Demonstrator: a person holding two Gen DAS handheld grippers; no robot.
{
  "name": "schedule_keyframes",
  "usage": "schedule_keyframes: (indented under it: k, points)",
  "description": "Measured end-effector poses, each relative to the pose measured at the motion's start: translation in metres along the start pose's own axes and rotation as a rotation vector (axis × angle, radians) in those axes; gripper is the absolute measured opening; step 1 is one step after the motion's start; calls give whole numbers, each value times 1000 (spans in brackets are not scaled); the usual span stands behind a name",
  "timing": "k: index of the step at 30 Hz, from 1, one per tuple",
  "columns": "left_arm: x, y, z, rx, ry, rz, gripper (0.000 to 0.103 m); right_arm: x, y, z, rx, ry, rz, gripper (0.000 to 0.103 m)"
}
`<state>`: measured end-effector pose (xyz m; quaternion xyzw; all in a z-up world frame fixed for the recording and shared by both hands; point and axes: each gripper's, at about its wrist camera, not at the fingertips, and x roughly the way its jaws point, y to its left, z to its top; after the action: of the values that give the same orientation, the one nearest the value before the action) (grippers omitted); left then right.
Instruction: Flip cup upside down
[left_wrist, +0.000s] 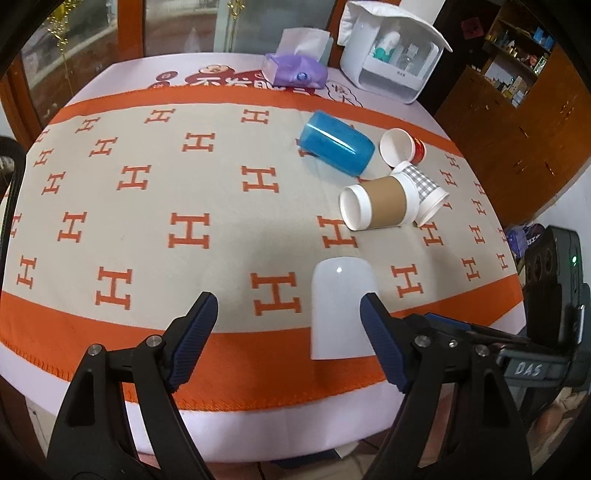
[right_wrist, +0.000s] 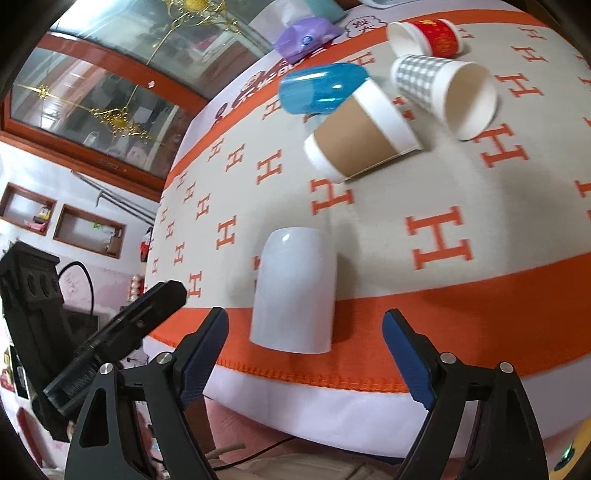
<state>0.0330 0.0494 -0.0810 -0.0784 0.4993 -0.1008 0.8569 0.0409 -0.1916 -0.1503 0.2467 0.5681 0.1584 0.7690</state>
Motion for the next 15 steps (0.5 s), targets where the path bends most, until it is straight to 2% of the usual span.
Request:
schedule_keyframes:
  k: [3, 9, 15]
  points:
    - [6, 9, -7, -15, -20, 6, 77, 9, 6, 0, -18, 10, 6, 88]
    - [27, 34, -19, -76, 9, -67, 77, 34, 6, 8, -24, 43, -12, 88]
    - [42, 45, -26, -72, 13, -56, 77, 62, 7, 21, -48, 76, -31, 88]
